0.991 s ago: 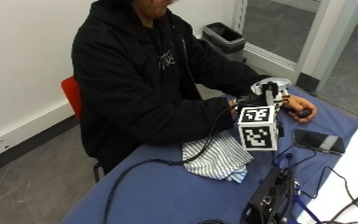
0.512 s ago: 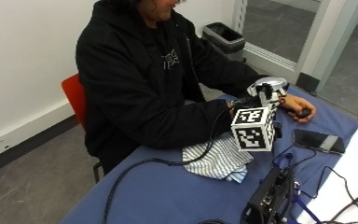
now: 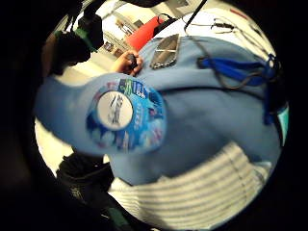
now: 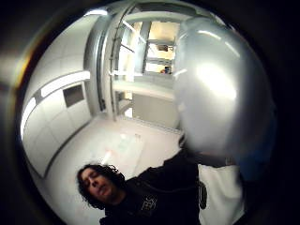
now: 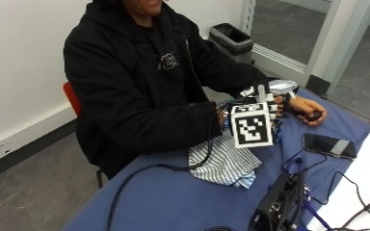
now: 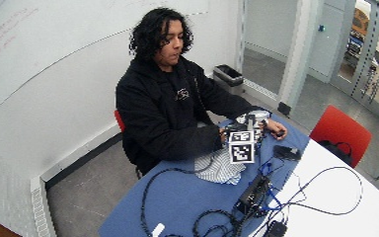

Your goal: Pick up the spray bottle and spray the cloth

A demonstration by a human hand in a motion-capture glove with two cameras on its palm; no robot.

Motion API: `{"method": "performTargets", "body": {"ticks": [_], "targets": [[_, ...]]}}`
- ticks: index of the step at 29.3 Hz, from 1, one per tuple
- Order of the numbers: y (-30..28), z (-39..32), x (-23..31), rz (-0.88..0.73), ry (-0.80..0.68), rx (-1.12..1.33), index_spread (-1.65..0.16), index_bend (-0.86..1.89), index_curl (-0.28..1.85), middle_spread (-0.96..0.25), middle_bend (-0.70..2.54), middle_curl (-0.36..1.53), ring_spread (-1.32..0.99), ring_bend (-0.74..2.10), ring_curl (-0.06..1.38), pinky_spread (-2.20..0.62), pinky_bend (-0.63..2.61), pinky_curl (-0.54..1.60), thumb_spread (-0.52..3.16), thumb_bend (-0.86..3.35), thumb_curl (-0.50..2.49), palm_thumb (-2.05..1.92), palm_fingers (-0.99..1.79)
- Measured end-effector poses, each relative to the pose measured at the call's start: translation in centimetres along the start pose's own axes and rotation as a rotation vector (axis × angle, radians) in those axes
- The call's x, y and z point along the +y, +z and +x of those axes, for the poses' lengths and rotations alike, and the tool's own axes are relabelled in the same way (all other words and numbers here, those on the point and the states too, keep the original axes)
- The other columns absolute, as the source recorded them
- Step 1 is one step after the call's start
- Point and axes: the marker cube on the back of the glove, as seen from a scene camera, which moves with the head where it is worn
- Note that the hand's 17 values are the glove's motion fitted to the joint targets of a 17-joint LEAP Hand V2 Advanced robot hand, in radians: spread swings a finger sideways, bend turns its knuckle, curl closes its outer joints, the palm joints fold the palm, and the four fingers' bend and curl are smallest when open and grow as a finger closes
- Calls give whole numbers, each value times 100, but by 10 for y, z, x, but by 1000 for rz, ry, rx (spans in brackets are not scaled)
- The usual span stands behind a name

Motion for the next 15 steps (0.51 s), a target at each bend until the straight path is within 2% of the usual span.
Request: {"method": "performTargets", "body": {"ticks": [7, 15], "targets": [[-61, -28, 64, -52, -85, 315, -24, 5, 51, -3, 43, 51, -7, 55, 46, 4, 40, 42, 90, -5, 72, 74, 67], [-118, -44, 117, -99, -82, 552, -25, 12, 44, 1, 31, 45, -1, 43, 41, 15, 39, 40, 107, -4, 62, 61, 48]]}}
